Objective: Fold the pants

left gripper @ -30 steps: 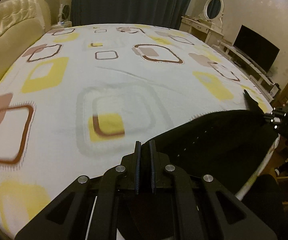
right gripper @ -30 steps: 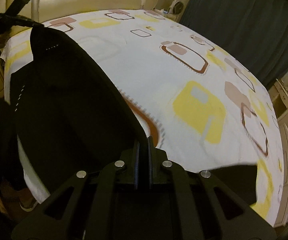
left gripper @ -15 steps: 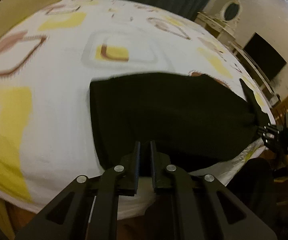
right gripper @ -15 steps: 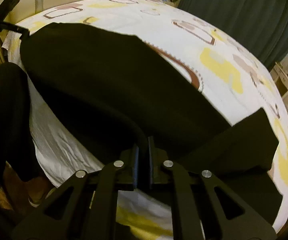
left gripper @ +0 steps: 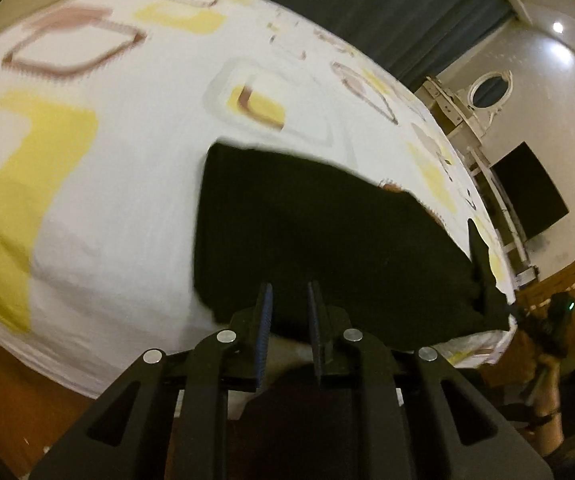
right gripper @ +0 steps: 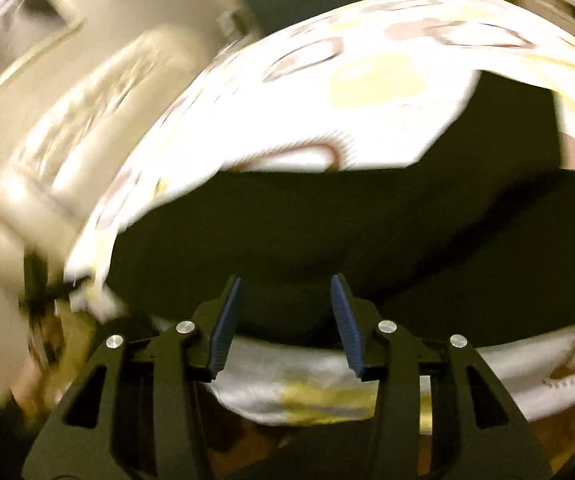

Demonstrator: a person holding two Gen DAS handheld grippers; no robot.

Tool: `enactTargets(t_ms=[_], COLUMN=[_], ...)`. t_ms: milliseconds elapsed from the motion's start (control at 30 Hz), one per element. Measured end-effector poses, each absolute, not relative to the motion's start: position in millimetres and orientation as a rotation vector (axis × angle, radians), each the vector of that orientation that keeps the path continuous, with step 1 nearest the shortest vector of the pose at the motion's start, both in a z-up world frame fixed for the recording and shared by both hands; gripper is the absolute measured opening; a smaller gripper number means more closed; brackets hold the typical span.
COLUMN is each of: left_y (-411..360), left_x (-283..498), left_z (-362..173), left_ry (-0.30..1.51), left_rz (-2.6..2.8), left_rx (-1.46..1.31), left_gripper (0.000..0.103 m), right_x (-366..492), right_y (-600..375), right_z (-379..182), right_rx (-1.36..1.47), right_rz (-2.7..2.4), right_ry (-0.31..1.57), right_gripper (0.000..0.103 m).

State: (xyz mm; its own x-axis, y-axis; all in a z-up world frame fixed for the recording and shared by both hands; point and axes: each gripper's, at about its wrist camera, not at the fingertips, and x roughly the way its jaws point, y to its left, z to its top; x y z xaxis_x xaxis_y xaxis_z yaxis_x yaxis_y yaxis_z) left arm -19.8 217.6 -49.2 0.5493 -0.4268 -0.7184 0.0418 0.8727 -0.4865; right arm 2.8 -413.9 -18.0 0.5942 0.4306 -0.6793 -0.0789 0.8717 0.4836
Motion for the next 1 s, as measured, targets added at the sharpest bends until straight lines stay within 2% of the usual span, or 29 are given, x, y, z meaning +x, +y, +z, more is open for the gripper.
enactTargets(t_ms=[100,200,267,433,567,667,733,767,800,833,867,1000], left_y=[205.3,190.8,180.8,163.6,160.5,158.8,158.6,158.5,159.0,158.7,159.0,155.3], left_x=[-8.3,13.5,28.8,60.2,63.5,64.0,66.5,67.5,69.0,69.0,70.1,68.6], left_z=[-27.6,-27.2,-34.9,-75.8,-89.7,-90.3,-90.1,-89.9,-89.8,-89.8,-90.1,-88.2], left_ry=[0.9,0.89,0.909,1.006,1.016,1.007,1.006,1.007,1.007,1.007,1.008,1.011], left_rz=[-0.259,-0.217,-0.189,-0.093,-0.065,-0.071,-0.079,-0.079,-0.079,-0.076,-0.073,-0.062], left_rx=[-0.388,-0.334,-0.303,-0.223,-0.197,-0.175,-0.178,-0.181,-0.186,-0.192,-0.193,-0.192], left_gripper=[0.019,0.033,0.033,0.033,0.033,0.037,0.043,0.043,0.044,0.045,0.045,0.046], right_x=[34.6,102.0,140.3,232.2,266.5,277.2,278.7,276.8,274.7,272.0,269.7,236.3], right_y=[-438.0,-462.0,-477.4,-495.2,-502.0,-509.9,-517.3,-520.0,-523.2,-527.3,-531.2,-549.2], right_z=[7.1,16.1,10.2,-27.6,-65.0,-87.3,-96.2,-96.7,-95.9,-94.3,-92.2,-57.5], right_rx=[0.392,0.398,0.389,0.301,0.253,0.211,0.245,0.256,0.258,0.269,0.285,0.375], right_rz=[0.159,0.03,-0.06,-0.311,-0.425,-0.496,-0.49,-0.489,-0.494,-0.472,-0.455,-0.367], right_ry=[0.842,0.865,0.884,1.025,1.13,1.19,1.199,1.19,1.182,1.177,1.17,1.051], right_gripper=[0.046,0.047,0.047,0.05,0.053,0.053,0.052,0.045,0.024,0.015,0.009,0.007])
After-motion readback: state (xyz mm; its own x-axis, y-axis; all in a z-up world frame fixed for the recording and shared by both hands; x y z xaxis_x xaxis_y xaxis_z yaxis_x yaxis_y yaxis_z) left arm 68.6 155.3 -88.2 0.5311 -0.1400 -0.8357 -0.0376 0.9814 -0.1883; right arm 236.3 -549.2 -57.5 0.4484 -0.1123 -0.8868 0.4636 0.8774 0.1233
